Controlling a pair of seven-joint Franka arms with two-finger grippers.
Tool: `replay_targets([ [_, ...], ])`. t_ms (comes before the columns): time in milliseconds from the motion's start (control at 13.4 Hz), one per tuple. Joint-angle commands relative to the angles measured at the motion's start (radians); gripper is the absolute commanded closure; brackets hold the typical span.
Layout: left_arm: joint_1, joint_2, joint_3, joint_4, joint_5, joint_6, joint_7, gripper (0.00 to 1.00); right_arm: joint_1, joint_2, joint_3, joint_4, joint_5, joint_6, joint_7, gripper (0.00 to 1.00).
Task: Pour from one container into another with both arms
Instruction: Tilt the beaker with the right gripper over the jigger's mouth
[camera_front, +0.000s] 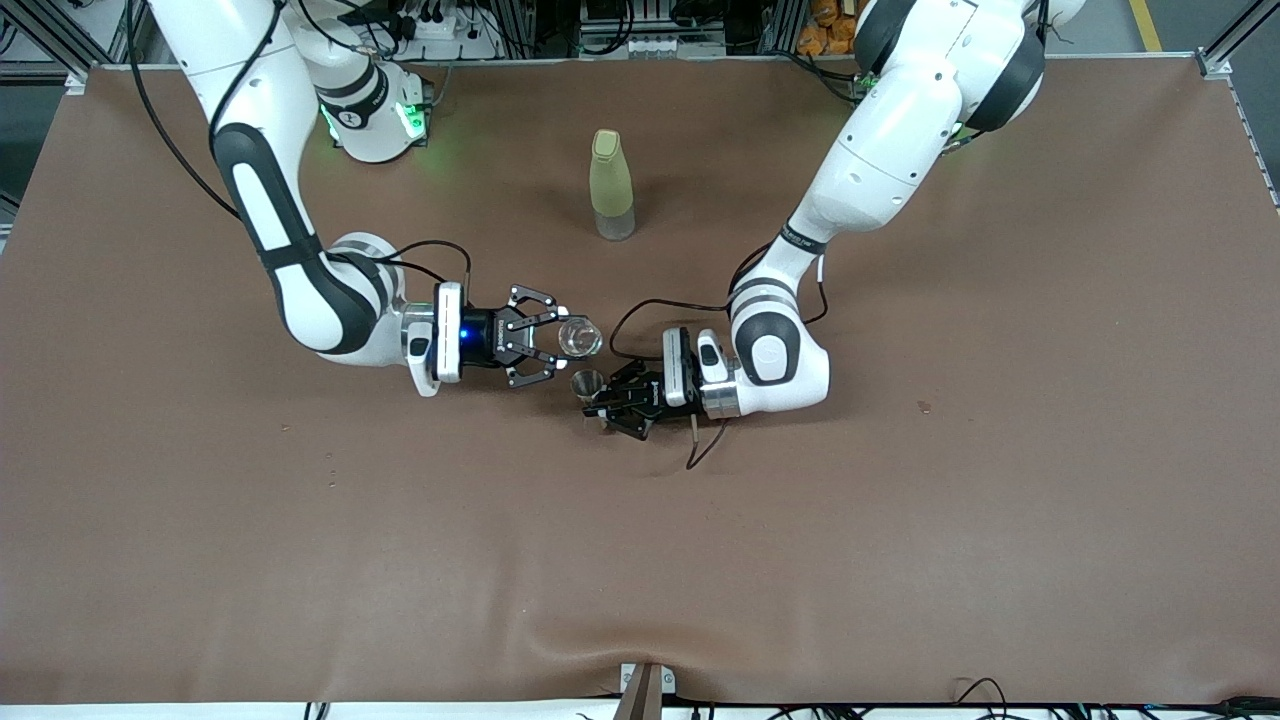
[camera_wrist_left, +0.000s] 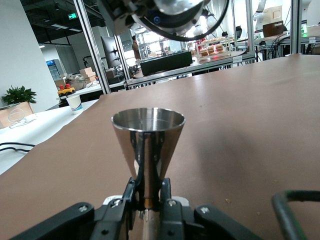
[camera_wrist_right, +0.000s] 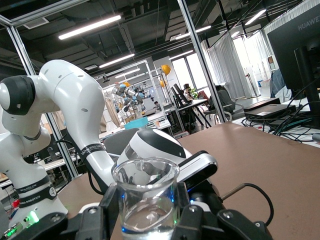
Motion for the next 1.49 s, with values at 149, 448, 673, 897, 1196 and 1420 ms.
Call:
replay_targets([
  [149, -0.012, 0.012, 0.009, 0.025, -0.035, 0.010, 0.027, 1.00, 0.002, -0.027, 0.005, -0.042, 0.099, 0.004, 0.006, 1.00],
  [448, -0.012, 0.010, 0.009, 0.025, -0.035, 0.010, 0.027, 1.00, 0.008, -0.016, 0.005, -0.042, 0.154, 0.012, 0.104, 1.00],
  [673, -0.012, 0.009, 0.010, 0.026, -0.036, 0.010, 0.027, 1.00, 0.011, -0.009, 0.007, -0.034, 0.163, 0.110, 0.118, 1.00],
  [897, -0.010, 0.009, 0.010, 0.025, -0.036, 0.010, 0.040, 1.00, 0.009, -0.009, 0.005, -0.036, 0.165, 0.124, 0.151, 1.00],
  [1196, -0.009, 0.007, 0.010, 0.025, -0.041, 0.010, 0.040, 1.00, 0.043, -0.009, 0.008, -0.034, 0.196, 0.121, 0.150, 1.00],
  [1420, -0.007, 0.009, 0.010, 0.025, -0.046, 0.010, 0.041, 1.00, 0.063, -0.009, 0.008, -0.036, 0.225, 0.118, 0.147, 1.00],
])
